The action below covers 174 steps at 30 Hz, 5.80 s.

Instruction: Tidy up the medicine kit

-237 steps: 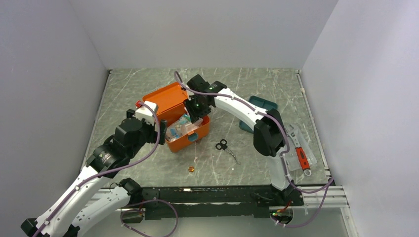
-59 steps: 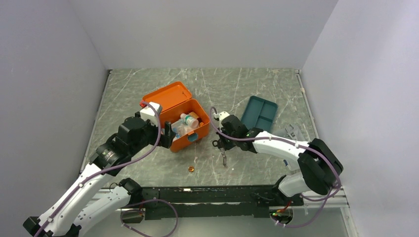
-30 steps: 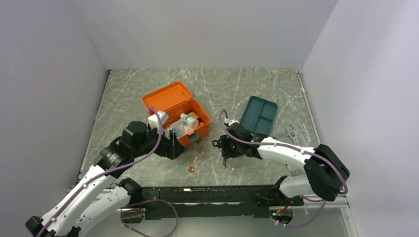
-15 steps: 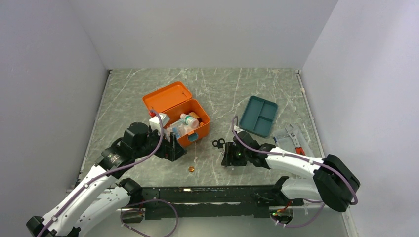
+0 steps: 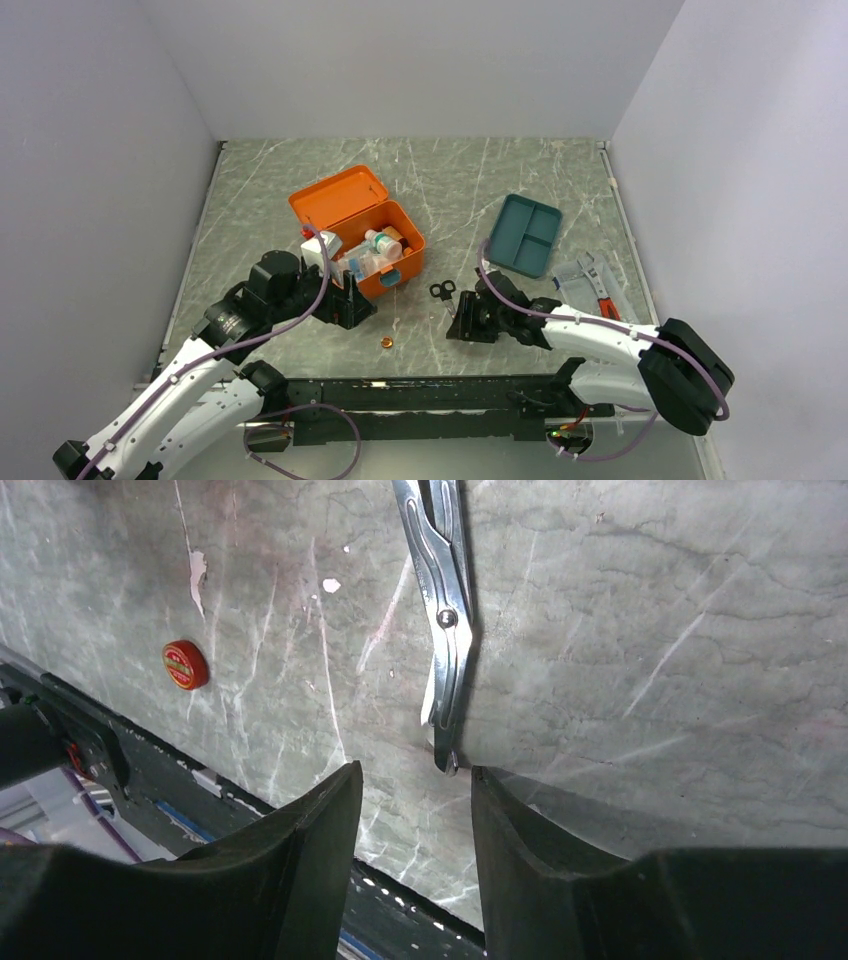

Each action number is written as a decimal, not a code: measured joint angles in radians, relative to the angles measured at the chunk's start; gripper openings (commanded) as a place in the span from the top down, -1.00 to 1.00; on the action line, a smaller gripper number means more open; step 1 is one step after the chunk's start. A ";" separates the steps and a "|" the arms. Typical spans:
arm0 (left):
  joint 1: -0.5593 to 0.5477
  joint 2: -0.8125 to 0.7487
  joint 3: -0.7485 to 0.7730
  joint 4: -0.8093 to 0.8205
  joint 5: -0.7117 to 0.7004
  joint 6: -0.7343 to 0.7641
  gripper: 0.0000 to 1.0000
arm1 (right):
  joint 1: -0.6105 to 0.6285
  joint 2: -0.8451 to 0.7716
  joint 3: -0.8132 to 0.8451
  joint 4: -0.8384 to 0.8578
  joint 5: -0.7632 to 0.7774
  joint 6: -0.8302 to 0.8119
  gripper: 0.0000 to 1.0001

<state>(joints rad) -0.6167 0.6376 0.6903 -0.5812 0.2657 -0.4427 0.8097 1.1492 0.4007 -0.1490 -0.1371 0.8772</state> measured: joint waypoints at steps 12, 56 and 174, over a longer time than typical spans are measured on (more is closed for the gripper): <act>0.000 -0.009 -0.015 0.000 0.003 0.003 -0.97 | 0.058 0.051 0.043 -0.026 0.072 0.034 0.20; 0.000 0.045 -0.036 0.058 0.117 0.008 -0.97 | 0.163 0.047 0.074 -0.155 0.255 0.043 1.00; -0.356 0.790 -0.049 0.524 -0.053 -0.385 1.00 | 0.190 -0.340 -0.193 -0.116 0.174 0.185 1.00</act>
<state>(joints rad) -0.9722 1.4273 0.6415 -0.0570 0.2123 -0.8280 1.0000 0.8089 0.2077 -0.2649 0.0368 1.0626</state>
